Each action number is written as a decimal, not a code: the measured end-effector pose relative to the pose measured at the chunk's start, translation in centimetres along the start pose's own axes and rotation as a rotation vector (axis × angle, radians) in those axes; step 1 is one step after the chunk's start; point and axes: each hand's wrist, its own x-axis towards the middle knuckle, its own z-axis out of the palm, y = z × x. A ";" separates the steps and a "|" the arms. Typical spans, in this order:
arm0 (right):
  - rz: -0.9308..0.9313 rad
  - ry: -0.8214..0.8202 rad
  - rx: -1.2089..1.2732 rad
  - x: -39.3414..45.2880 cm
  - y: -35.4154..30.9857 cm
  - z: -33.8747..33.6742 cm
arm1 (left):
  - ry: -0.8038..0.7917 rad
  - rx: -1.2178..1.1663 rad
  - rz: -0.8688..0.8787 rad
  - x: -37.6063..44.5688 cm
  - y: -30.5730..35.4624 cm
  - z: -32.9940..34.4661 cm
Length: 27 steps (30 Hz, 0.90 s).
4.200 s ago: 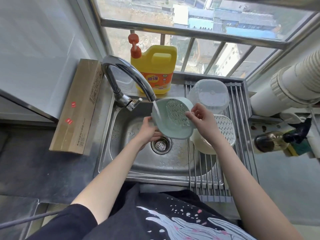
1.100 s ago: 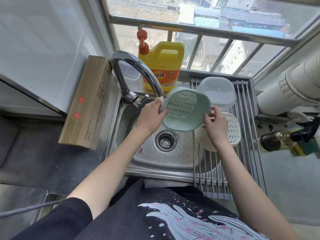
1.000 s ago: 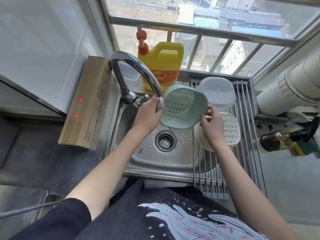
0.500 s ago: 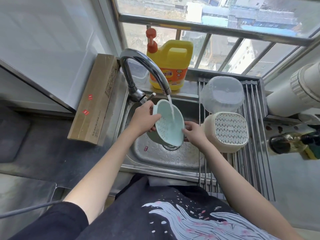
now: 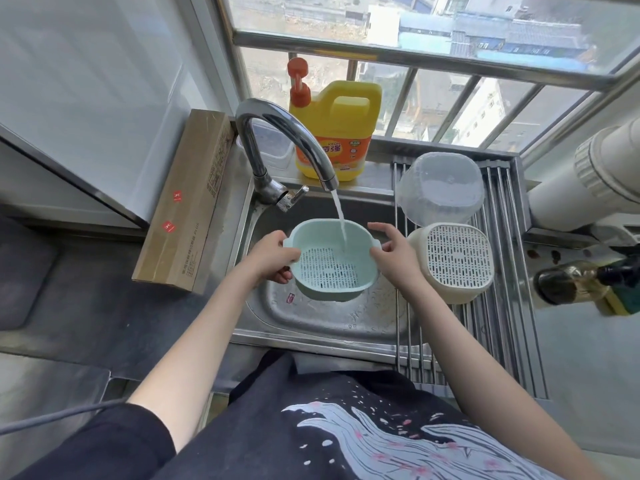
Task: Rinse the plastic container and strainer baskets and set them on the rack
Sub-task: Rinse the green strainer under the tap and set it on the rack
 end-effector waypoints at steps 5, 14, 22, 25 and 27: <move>-0.027 0.096 -0.063 -0.1 -0.5 -0.6 | -0.059 0.013 -0.006 0.3 -0.6 1.4; 0.070 0.069 -0.012 0.0 -0.5 -2.3 | -0.244 0.002 -0.098 0.9 -1.1 2.5; 0.193 -0.042 0.415 -0.4 -1.3 -3.3 | -0.249 -0.065 -0.136 2.0 -0.7 2.7; 0.050 -0.122 0.386 -0.6 -1.8 -4.1 | -0.314 -0.231 -0.235 2.4 -0.6 2.7; -0.014 -0.187 0.312 -0.4 -1.7 -4.5 | -0.424 -0.309 -0.324 2.4 -0.6 2.5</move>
